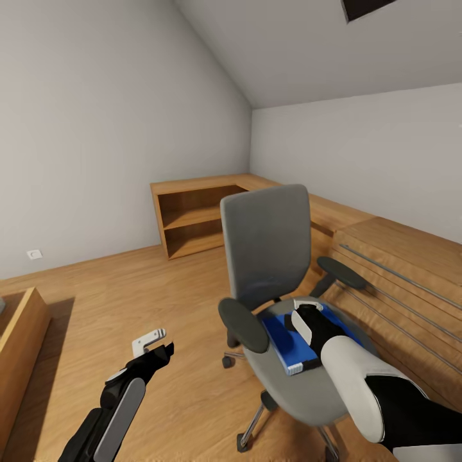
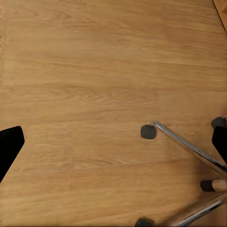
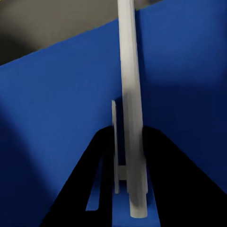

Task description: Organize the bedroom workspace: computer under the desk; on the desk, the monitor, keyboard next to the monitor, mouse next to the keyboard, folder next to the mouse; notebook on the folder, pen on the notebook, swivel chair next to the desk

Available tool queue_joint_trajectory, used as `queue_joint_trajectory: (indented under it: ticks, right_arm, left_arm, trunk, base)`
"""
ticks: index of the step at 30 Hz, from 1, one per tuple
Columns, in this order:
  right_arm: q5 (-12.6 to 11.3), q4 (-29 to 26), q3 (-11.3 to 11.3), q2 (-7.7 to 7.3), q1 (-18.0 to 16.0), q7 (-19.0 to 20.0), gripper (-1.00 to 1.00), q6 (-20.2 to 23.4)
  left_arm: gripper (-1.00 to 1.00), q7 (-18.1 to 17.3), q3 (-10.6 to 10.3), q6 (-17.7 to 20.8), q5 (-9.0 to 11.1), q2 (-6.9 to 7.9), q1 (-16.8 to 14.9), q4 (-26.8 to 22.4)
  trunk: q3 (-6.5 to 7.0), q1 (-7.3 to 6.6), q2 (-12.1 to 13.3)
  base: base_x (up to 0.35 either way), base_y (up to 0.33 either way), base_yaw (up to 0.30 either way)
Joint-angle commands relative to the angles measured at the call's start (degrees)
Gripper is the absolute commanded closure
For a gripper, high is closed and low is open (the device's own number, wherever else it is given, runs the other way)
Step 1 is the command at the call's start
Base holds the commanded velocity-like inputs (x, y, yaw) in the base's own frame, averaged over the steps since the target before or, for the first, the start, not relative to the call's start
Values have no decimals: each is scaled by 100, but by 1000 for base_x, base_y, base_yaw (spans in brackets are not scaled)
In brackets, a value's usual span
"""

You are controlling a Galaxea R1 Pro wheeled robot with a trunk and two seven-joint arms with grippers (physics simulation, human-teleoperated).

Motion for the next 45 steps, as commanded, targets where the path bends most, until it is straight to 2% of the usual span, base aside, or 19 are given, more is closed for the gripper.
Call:
queue_joint_trajectory:
  ticks: [1,9,24,34,45]
  right_arm:
    - [-136,332,-60,5,2,-29,100,-5]
    - [-136,332,-48,5,2,-29,100,-13]
    - [-121,324,-41,5,2,-29,100,-92]
    - [-97,323,-30,3,2,-51,100,-586]
    - [-75,323,-30,-3,2,-61,100,-707]
  left_arm:
    - [-100,56,-13,6,55,5,-4,-7]
    - [-100,47,-13,6,53,12,-4,-5]
    - [-100,75,-13,6,47,4,-4,-5]
    - [-100,82,-45,6,50,4,-4,-5]
    - [-100,85,-48,14,57,4,-4,-5]
  trunk:
    - [-7,-2,-2]
    - [-7,-2,-2]
    - [263,-332,599]
    - [442,-551,1000]
    - [640,-793,1442]
  base:
    - [-120,0,0]
    - [-27,0,0]
    - [0,0,0]
    - [0,0,0]
    - [-27,0,0]
